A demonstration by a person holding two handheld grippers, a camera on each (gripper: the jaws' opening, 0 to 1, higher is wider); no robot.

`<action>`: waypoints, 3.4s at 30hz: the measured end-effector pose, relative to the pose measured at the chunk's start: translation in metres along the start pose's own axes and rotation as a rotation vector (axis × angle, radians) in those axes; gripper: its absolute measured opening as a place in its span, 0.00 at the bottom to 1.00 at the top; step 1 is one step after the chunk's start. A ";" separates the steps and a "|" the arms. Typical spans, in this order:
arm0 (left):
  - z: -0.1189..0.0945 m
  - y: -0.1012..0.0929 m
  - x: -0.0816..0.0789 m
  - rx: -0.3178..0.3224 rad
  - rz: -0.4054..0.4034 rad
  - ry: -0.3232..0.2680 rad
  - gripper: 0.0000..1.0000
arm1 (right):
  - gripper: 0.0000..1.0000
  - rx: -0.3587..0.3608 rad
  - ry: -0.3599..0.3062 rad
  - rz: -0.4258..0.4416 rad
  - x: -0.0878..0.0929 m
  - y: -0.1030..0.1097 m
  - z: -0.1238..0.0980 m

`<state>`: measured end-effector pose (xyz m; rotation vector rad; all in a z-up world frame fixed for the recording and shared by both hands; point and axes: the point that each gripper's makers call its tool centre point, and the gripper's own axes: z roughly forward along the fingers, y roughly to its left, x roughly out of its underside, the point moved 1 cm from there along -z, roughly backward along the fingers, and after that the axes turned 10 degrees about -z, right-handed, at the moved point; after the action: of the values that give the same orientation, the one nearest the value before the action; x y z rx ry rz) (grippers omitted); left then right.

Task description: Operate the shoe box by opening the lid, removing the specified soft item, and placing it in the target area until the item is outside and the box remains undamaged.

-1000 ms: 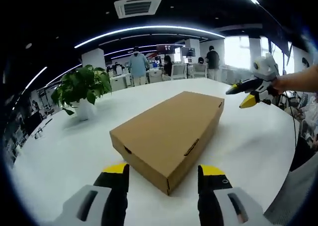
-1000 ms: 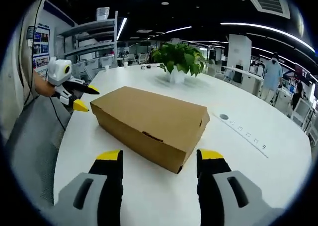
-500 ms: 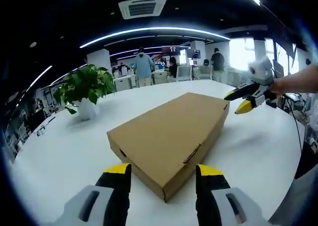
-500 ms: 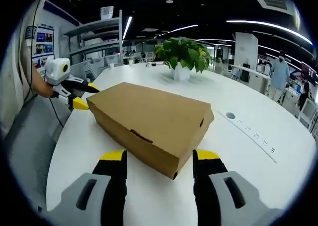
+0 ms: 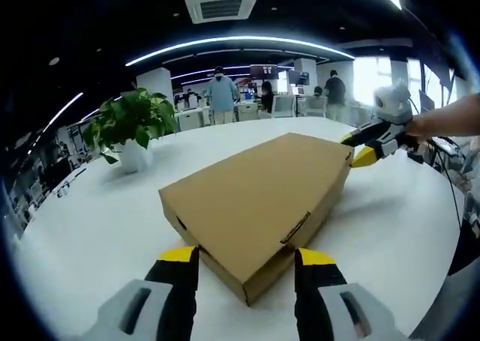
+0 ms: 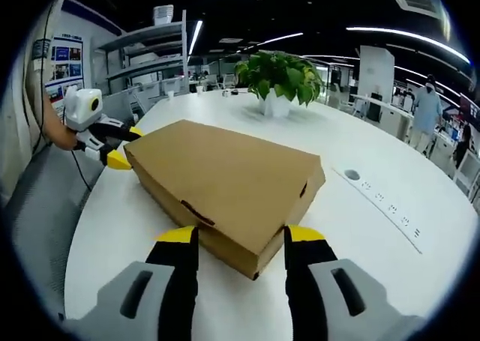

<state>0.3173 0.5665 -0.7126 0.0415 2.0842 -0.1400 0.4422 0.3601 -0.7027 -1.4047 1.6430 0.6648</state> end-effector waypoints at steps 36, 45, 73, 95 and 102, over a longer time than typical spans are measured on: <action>-0.006 0.021 0.002 0.041 -0.005 0.050 0.48 | 0.38 0.105 0.079 0.013 0.001 0.029 0.001; -0.007 0.032 0.002 0.081 0.015 0.059 0.47 | 0.38 0.150 0.100 0.041 -0.001 0.042 0.004; -0.013 0.067 0.001 0.191 0.088 0.132 0.46 | 0.36 0.277 0.173 0.084 -0.011 0.084 0.014; -0.029 0.105 0.005 0.265 0.151 0.202 0.46 | 0.35 0.327 0.176 0.147 -0.030 0.128 0.033; -0.038 0.111 0.008 0.283 0.170 0.222 0.46 | 0.35 0.342 0.179 0.159 -0.034 0.143 0.038</action>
<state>0.2903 0.6812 -0.7102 0.4221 2.2549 -0.3388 0.3142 0.4417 -0.7107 -1.1196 1.9196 0.3293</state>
